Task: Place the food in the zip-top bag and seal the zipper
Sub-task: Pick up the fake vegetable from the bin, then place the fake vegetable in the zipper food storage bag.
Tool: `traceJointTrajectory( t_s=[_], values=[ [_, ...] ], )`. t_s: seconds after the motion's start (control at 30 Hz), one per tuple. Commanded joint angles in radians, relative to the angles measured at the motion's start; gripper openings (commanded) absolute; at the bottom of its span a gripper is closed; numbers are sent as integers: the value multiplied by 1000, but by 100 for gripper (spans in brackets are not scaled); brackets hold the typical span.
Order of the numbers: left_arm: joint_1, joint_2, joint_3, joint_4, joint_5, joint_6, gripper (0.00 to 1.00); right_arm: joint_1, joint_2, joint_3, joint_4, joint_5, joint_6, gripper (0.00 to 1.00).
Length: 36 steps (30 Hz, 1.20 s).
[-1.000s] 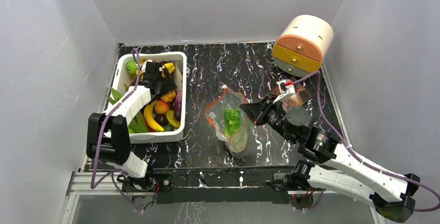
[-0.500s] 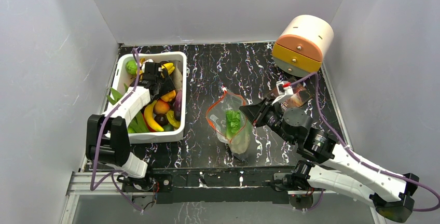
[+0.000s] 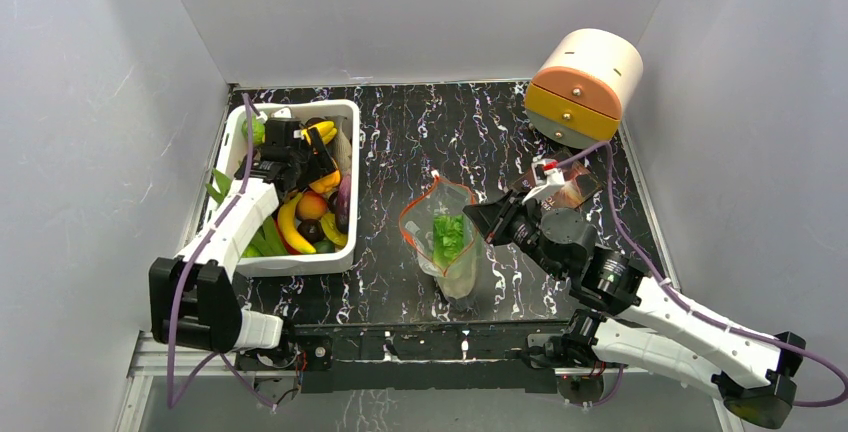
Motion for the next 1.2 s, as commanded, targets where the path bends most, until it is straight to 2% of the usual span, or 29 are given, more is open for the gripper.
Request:
traceJointTrajectory(
  t_s=[0.0,0.13,0.43,0.83,1.03,1.17],
  values=[
    [1,-84,59,-62,95,34,39,-4,13,51,31,46,9,0],
    [0,-129,90,-110,143,61,38,-5,36,72,28,40,22,0],
    [-20,-258,116,-186,344,101,34,-5,67,79,16,75,54,0],
    [-76,-404,45,-34,706,-26,34,-5,104,110,59,101,73,0],
    [-147,-419,-4,81,786,-100,33,-4,129,114,129,92,61,0],
    [-246,-399,-24,156,794,-136,33,-5,153,139,154,71,38,0]
  ],
)
